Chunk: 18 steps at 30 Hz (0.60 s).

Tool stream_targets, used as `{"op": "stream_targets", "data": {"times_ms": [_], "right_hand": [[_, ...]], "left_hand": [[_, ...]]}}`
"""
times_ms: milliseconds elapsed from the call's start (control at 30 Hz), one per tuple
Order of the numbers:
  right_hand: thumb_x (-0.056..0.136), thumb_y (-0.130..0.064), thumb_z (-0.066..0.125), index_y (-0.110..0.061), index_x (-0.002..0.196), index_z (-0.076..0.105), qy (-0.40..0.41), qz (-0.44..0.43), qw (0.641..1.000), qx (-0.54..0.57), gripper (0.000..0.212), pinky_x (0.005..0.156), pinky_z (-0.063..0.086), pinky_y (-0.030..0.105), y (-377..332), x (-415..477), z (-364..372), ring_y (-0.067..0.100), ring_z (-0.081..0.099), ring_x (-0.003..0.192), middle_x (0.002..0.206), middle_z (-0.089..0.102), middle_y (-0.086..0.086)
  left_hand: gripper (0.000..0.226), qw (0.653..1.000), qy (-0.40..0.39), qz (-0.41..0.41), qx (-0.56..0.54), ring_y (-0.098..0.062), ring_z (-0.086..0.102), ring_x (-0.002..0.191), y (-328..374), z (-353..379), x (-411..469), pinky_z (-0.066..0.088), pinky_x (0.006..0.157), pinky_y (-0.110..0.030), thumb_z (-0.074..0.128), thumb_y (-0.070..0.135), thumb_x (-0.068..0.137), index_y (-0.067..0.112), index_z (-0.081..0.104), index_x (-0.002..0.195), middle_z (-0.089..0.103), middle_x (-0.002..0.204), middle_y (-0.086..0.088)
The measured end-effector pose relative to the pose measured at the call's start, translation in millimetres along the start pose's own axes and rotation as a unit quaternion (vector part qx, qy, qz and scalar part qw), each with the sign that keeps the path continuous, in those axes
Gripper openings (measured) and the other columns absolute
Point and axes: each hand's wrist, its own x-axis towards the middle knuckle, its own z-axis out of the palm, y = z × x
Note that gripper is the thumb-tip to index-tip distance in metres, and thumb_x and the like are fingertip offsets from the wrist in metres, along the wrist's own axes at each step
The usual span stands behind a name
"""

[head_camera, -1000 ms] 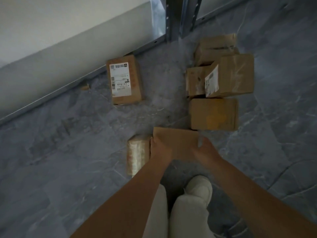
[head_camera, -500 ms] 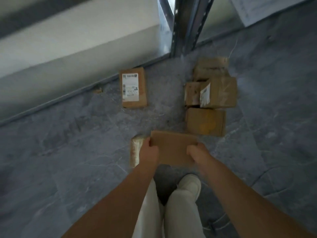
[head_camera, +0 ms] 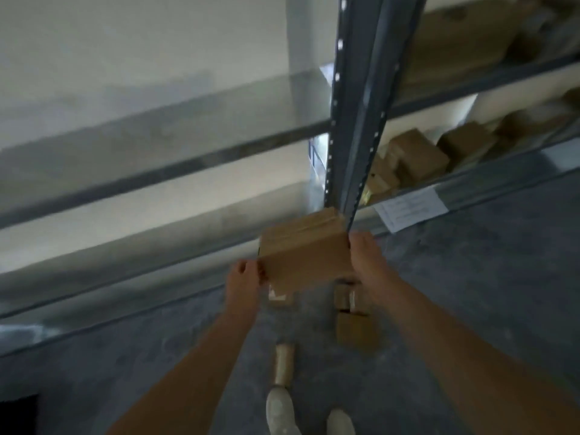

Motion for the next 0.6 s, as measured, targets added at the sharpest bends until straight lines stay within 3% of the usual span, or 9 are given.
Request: {"op": "stream_targets", "data": {"times_ms": [100, 167, 233, 300, 367, 467, 600], "right_hand": [[0.104, -0.045, 0.022, -0.014, 0.105, 0.055, -0.019, -0.063, 0.998, 0.012, 0.045, 0.101, 0.045, 0.047, -58.7, -43.0, -24.8, 0.032, 0.058, 0.107, 0.113, 0.06, 0.014], [0.102, -0.05, 0.024, -0.014, 0.113, 0.054, -0.045, -0.092, 0.995, -0.001, 0.048, 0.1, 0.046, 0.052, -90.2, -74.5, -34.8, 0.033, 0.058, 0.112, 0.115, 0.059, 0.012], [0.101, -0.052, 0.03, -0.019, 0.106, 0.051, -0.046, -0.157, 0.986, -0.041, 0.04, 0.086, 0.052, 0.046, -113.9, -102.8, -38.4, 0.023, 0.061, 0.094, 0.104, 0.06, 0.008], [0.1, -0.051, 0.036, -0.023, 0.098, 0.046, -0.037, -0.222, 0.972, -0.061, 0.03, 0.07, 0.051, 0.034, -136.0, -126.9, -37.8, 0.012, 0.057, 0.077, 0.094, 0.058, 0.003], [0.098, -0.049, 0.045, -0.023, 0.107, 0.046, -0.072, -0.243, 0.966, -0.045, 0.027, 0.074, 0.053, 0.036, -155.7, -148.1, -35.6, 0.014, 0.059, 0.082, 0.1, 0.058, 0.002], [0.093, -0.042, 0.059, -0.025, 0.128, 0.042, -0.15, -0.242, 0.959, -0.003, 0.043, 0.089, 0.054, 0.042, -186.7, -175.1, -34.1, 0.02, 0.059, 0.101, 0.113, 0.054, -0.002], [0.086, -0.026, 0.072, -0.025, 0.125, 0.047, -0.187, -0.295, 0.937, -0.017, 0.046, 0.073, 0.053, 0.029, -223.0, -205.7, -28.5, 0.015, 0.059, 0.092, 0.103, 0.056, -0.002]], "left_hand": [[0.022, 0.996, 0.024, 0.082, -0.028, -0.027, 0.066, 0.077, 59.3, -37.9, -40.9, 0.056, 0.079, -0.047, 0.048, 0.005, 0.094, 0.005, 0.06, 0.076, 0.068, 0.079, -0.017], [0.017, 0.992, 0.039, 0.117, -0.031, -0.029, 0.068, 0.085, 92.0, -60.6, -70.1, 0.058, 0.08, -0.042, 0.05, 0.013, 0.098, 0.004, 0.064, 0.093, 0.069, 0.089, -0.015], [0.025, 0.989, 0.053, 0.132, -0.038, -0.026, 0.068, 0.09, 119.5, -80.7, -95.0, 0.059, 0.078, -0.037, 0.054, 0.027, 0.099, 0.006, 0.062, 0.111, 0.067, 0.099, -0.012], [0.033, 0.986, 0.066, 0.146, -0.054, -0.021, 0.067, 0.091, 142.6, -100.7, -114.0, 0.059, 0.08, -0.037, 0.059, 0.038, 0.095, 0.011, 0.064, 0.113, 0.067, 0.1, -0.007], [0.032, 0.979, 0.075, 0.183, -0.037, -0.016, 0.066, 0.091, 159.4, -121.5, -130.1, 0.058, 0.08, -0.033, 0.062, 0.043, 0.092, 0.017, 0.067, 0.11, 0.068, 0.097, 0.001], [0.017, 0.973, 0.08, 0.208, -0.058, -0.016, 0.065, 0.099, 177.8, -152.3, -154.2, 0.055, 0.088, -0.034, 0.064, 0.043, 0.09, 0.03, 0.066, 0.101, 0.068, 0.102, 0.007], [0.027, 0.964, 0.102, 0.217, -0.116, -0.019, 0.065, 0.106, 186.1, -191.0, -179.7, 0.053, 0.096, -0.039, 0.069, 0.034, 0.089, 0.019, 0.071, 0.111, 0.07, 0.109, 0.001]]}}
